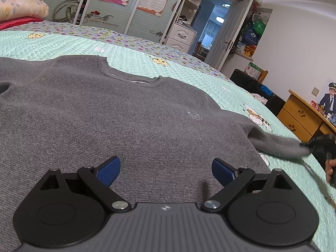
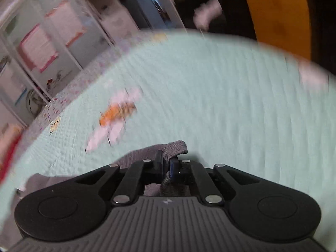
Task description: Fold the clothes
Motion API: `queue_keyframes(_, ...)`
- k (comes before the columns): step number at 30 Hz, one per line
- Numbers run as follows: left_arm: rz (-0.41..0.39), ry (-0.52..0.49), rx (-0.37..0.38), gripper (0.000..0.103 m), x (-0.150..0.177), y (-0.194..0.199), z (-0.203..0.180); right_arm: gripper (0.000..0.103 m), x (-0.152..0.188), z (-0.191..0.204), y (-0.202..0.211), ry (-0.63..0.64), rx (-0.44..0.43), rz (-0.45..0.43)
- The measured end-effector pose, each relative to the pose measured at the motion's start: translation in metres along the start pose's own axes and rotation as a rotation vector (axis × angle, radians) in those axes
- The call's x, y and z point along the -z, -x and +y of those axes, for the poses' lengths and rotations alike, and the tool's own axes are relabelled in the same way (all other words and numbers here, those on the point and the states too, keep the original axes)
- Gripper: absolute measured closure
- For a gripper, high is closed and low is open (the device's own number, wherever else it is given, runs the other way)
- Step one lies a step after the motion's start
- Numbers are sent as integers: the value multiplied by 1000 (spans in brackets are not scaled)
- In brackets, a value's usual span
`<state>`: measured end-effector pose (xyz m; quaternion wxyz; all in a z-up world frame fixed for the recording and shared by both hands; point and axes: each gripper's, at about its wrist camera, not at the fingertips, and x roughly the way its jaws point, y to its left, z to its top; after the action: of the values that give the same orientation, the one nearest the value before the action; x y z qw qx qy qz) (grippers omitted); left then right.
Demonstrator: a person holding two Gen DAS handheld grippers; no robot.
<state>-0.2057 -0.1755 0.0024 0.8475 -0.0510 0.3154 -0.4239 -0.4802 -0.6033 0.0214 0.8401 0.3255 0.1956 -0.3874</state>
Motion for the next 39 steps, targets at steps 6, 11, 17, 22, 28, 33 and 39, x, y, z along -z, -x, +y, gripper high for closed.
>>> queue_keyframes(6,0,-3,-1,6,1,0,0,102,-2,4,-12,148,151,-112)
queue_keyframes(11,-1,0,1,6,1,1,0,98,11,-32,-13,-103,164,-111)
queue_keyframes(17,16,-62,-41,7,-3,3,-15,75,36,-10,43,-232,9,-196)
queue_keyframes(22,48,-158,38,11,-15,3,-58,76,90,69,27,-177,-364,136)
queue_keyframes(28,23,-433,63,11,-46,-39,-142,68,135,97,1,-213,-351,44)
queue_keyframes(33,62,-616,48,37,-44,-103,-172,77,142,86,-12,-231,-398,18)
queue_keyframes(39,29,-673,41,70,-26,-135,-166,75,135,87,-5,-196,-427,54)
